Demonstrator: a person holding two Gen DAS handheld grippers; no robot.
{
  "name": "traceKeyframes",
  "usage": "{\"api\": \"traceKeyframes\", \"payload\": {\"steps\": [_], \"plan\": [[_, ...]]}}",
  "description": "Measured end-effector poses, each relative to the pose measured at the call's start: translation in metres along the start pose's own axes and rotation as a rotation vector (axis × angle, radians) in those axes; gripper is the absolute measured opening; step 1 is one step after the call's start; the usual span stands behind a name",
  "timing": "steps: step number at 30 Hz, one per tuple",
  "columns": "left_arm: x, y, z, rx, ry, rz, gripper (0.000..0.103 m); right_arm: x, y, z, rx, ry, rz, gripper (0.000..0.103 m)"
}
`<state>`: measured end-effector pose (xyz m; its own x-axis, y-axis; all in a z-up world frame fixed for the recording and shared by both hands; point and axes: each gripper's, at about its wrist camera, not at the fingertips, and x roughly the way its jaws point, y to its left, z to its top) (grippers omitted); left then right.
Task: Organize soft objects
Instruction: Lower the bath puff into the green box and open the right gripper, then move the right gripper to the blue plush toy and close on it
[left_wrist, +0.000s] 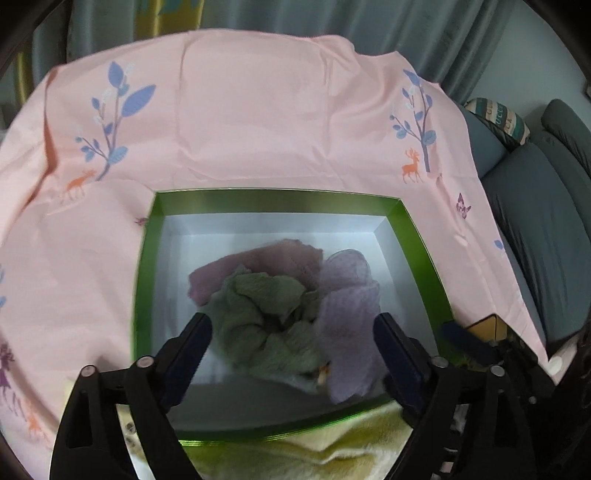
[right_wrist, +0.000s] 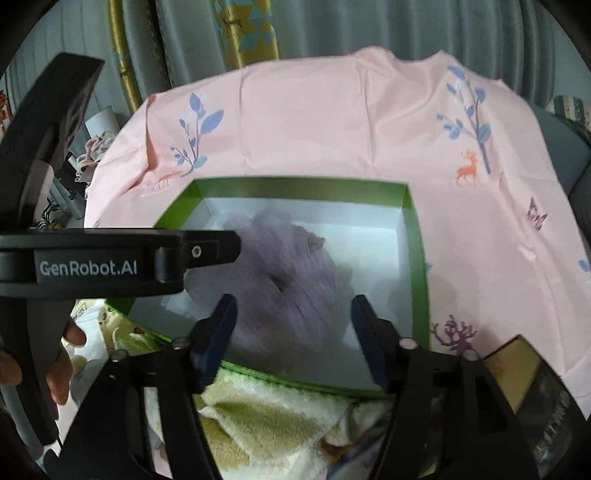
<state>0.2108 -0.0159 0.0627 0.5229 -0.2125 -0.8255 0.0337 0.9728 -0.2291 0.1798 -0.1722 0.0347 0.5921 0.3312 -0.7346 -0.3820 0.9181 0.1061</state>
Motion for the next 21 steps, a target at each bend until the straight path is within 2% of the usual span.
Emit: {"api": "traceKeyframes", "payload": {"steps": [3, 7, 9, 11, 18, 21], "plan": [[-0.019, -0.002, -0.009, 0.016, -0.028, 0.006, 0.092, -0.02, 0.003, -0.004, -0.012, -0.035, -0.003, 0.081], [-0.044, -0.004, -0.025, 0.028, -0.059, 0.007, 0.092, -0.045, 0.006, -0.013, -0.005, -0.06, 0.004, 0.085], [-0.053, -0.004, -0.033, 0.036, -0.064, 0.008, 0.098, -0.058, 0.009, -0.019, -0.007, -0.079, 0.0, 0.093], [-0.063, -0.006, -0.044, 0.05, -0.074, 0.014, 0.099, -0.068, 0.012, -0.026, -0.009, -0.093, -0.005, 0.099], [-0.093, -0.008, -0.085, 0.064, -0.11, -0.001, 0.099, -0.097, 0.018, -0.05, -0.011, -0.102, -0.016, 0.1], [-0.104, -0.006, -0.101, 0.054, -0.116, -0.032, 0.099, -0.106, 0.021, -0.057, -0.012, -0.102, 0.001, 0.1]]}}
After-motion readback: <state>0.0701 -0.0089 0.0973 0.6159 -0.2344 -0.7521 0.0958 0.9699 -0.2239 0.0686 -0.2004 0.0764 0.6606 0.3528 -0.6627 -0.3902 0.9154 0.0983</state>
